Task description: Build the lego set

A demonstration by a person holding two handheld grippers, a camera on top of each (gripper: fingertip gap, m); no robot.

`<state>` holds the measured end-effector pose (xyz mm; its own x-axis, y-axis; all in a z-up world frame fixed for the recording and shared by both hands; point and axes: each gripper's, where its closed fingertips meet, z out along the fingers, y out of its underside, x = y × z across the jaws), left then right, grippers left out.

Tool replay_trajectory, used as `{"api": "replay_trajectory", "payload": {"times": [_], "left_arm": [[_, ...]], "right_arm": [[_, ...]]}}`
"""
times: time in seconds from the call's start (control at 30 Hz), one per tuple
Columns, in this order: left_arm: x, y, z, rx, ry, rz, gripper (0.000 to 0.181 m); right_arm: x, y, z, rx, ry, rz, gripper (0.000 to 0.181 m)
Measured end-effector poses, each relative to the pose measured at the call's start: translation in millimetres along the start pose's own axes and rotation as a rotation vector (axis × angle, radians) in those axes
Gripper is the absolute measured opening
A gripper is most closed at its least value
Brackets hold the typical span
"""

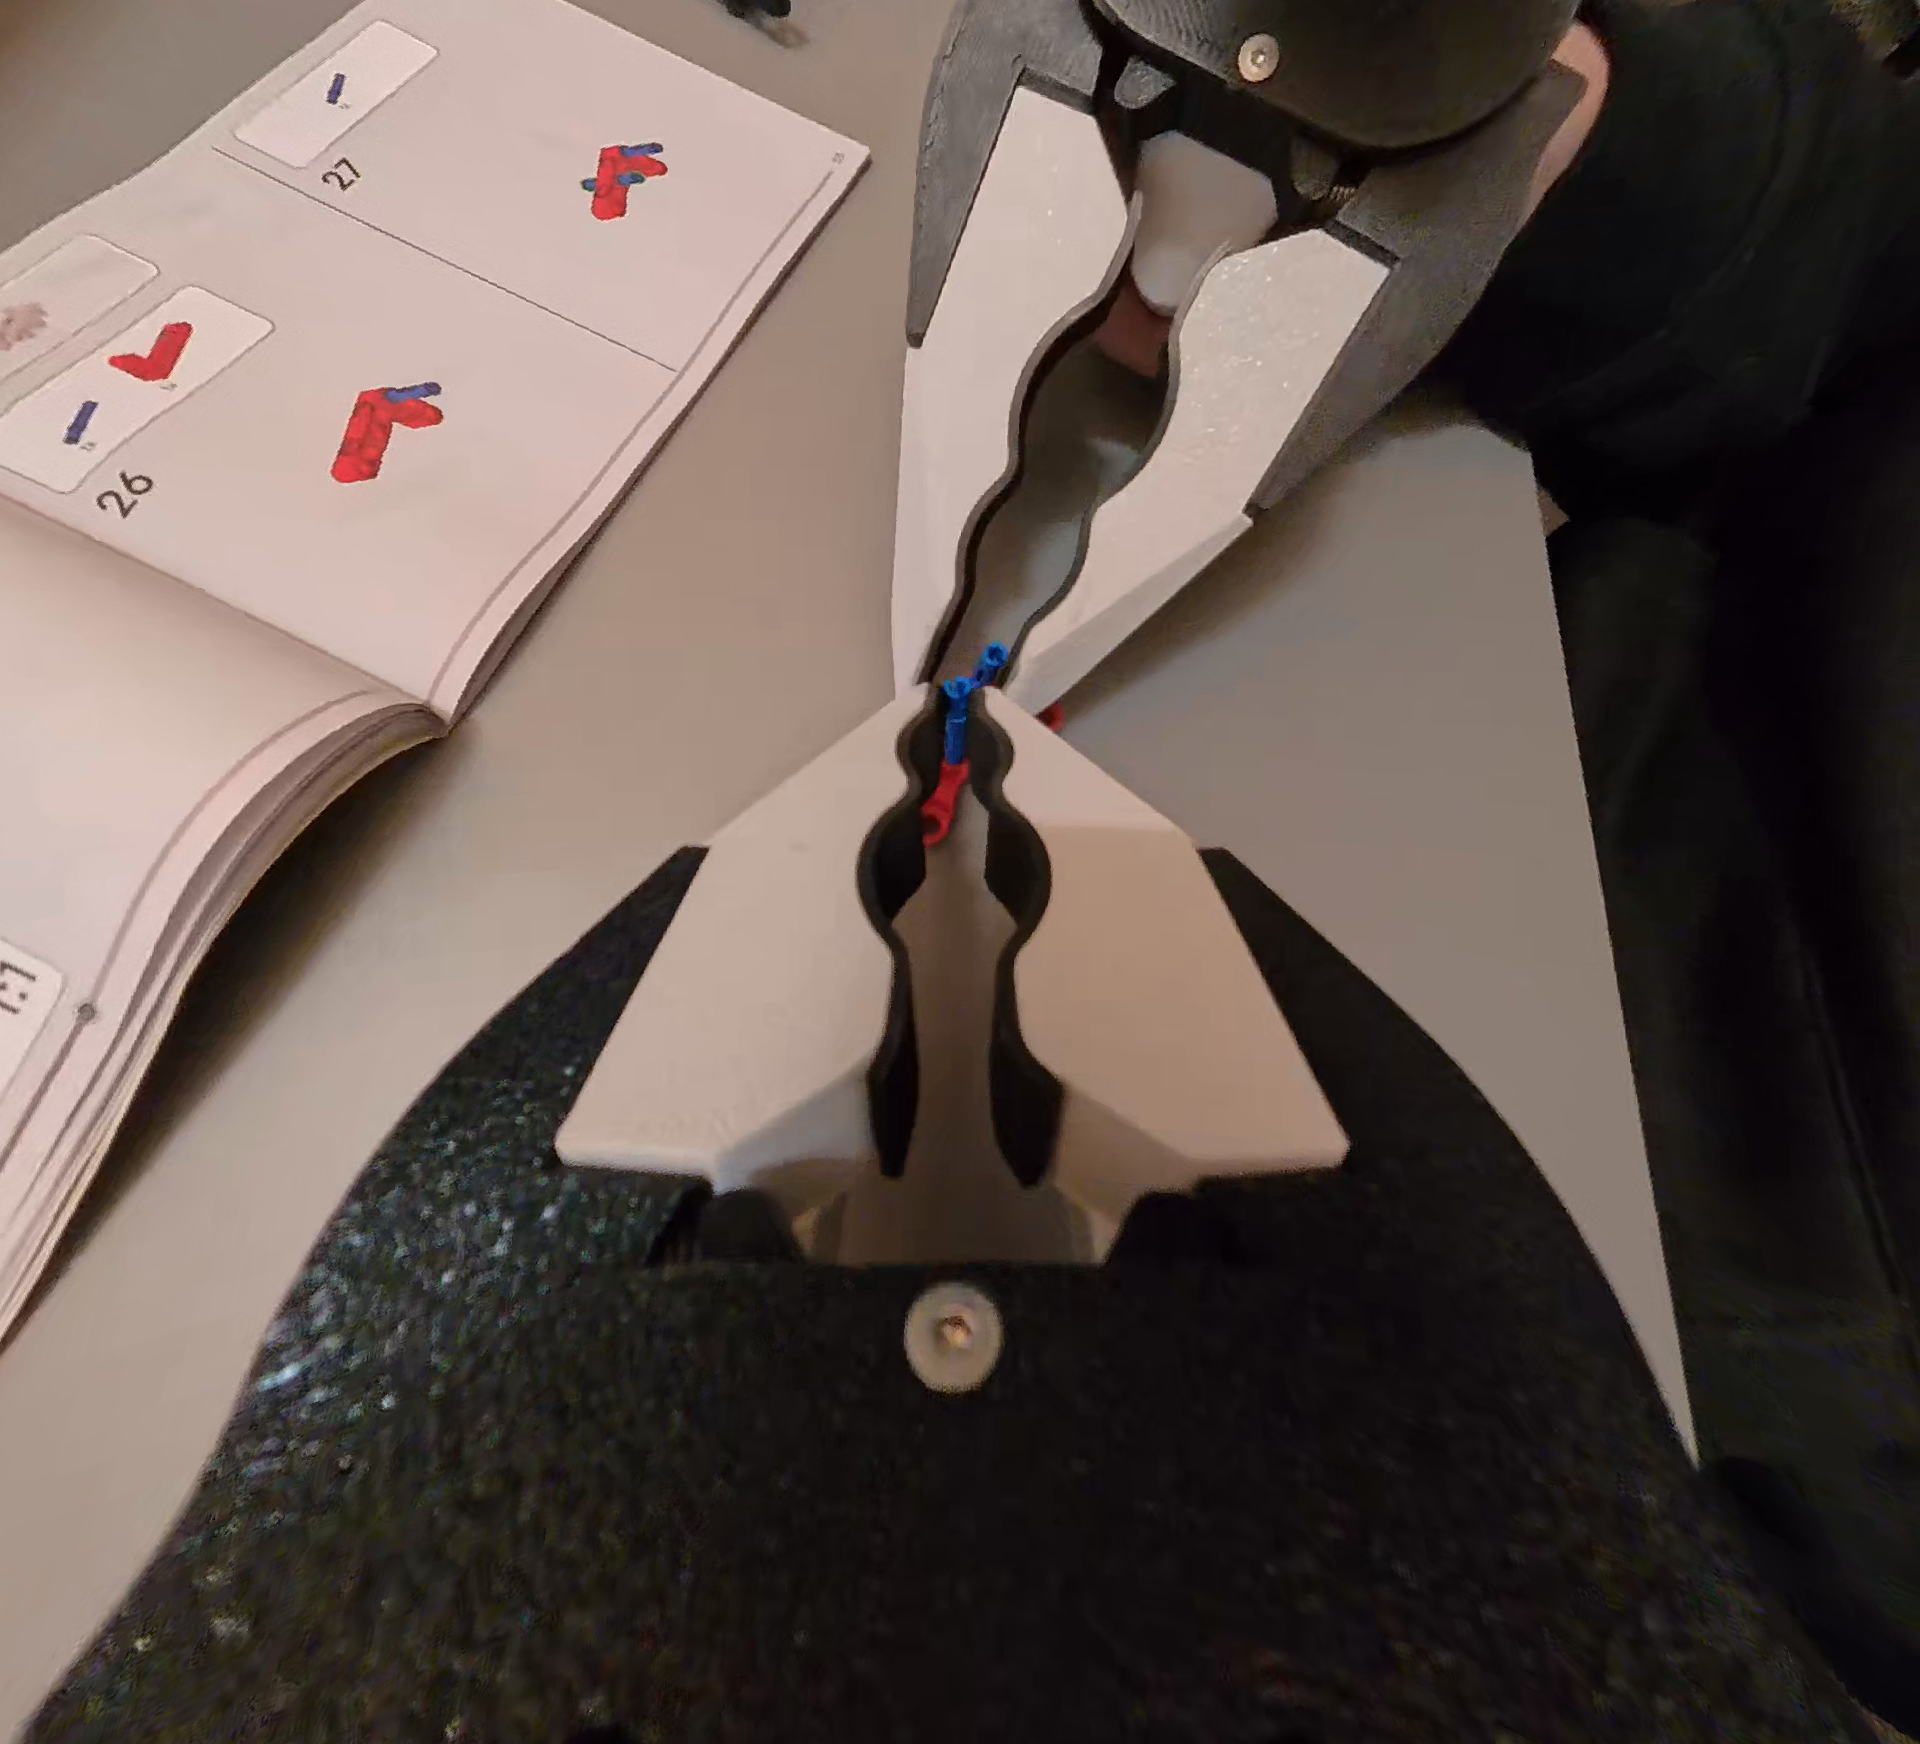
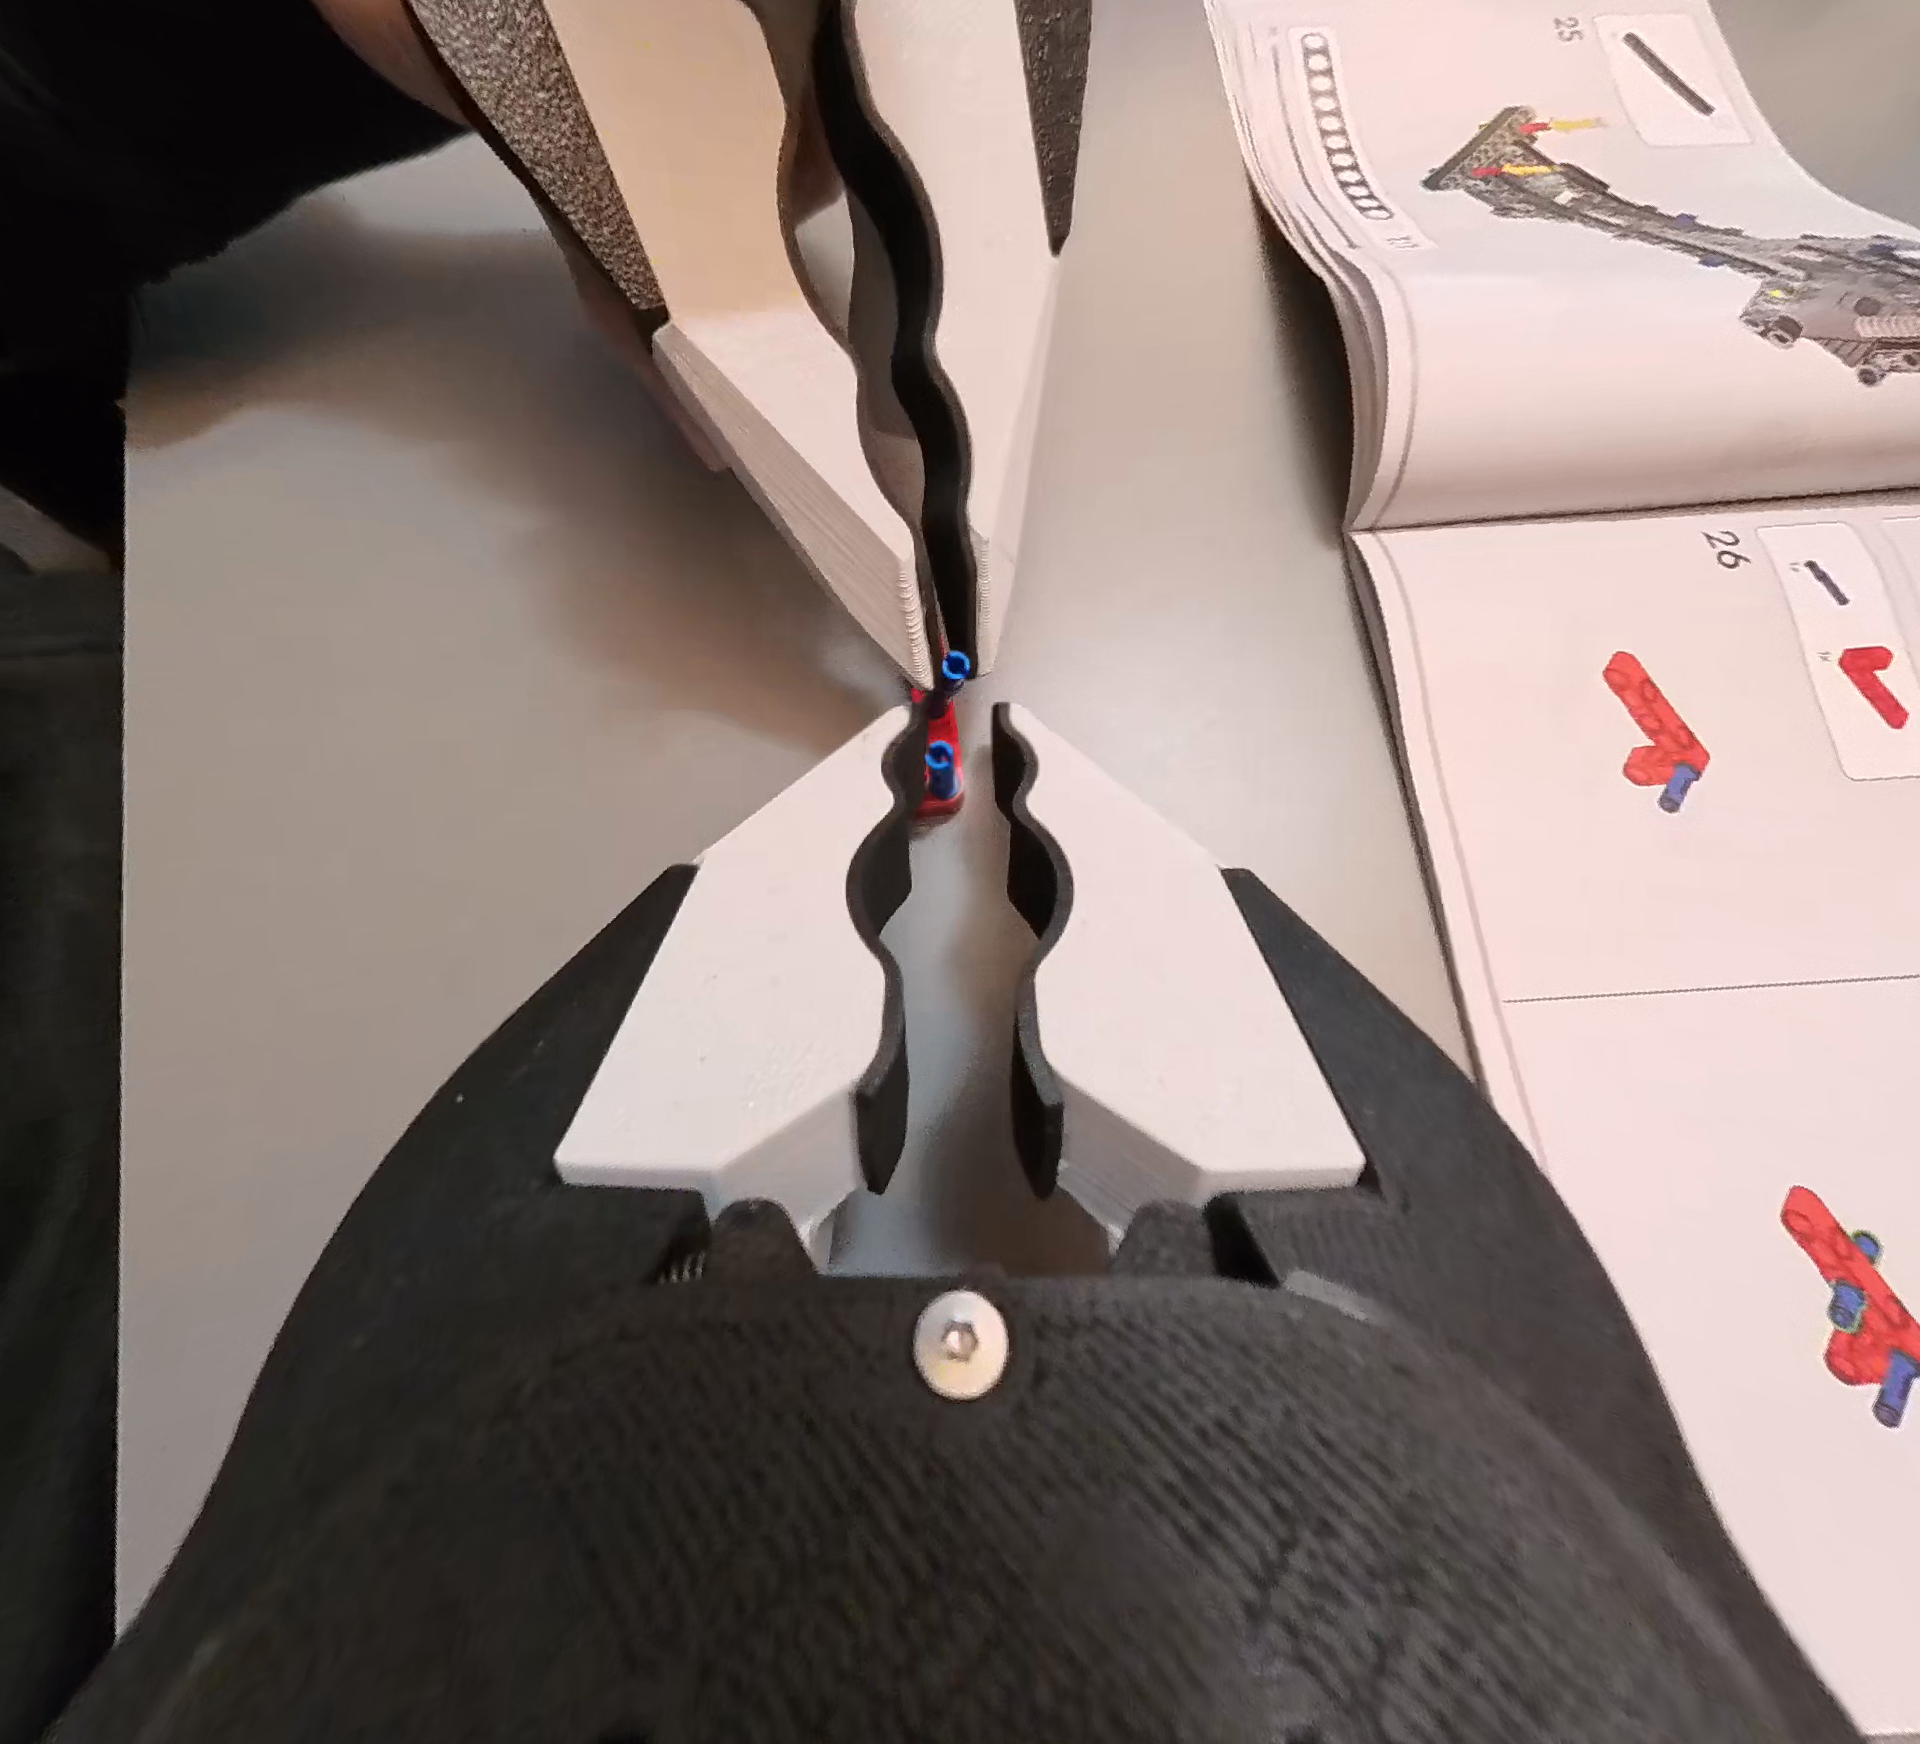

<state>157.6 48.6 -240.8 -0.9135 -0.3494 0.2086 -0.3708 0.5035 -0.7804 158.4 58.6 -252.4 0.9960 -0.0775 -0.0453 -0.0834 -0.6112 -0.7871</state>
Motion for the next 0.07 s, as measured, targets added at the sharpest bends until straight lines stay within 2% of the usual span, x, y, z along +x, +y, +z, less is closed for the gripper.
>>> {"api": "replay_trajectory", "payload": {"times": [0.07], "left_arm": [[0.8, 0.2, -0.3, 0.024, 0.008, -0.003, 0.001]], "right_arm": [[-1.1, 1.0, 1.2, -0.009, -0.003, -0.007, 0.011]]}}
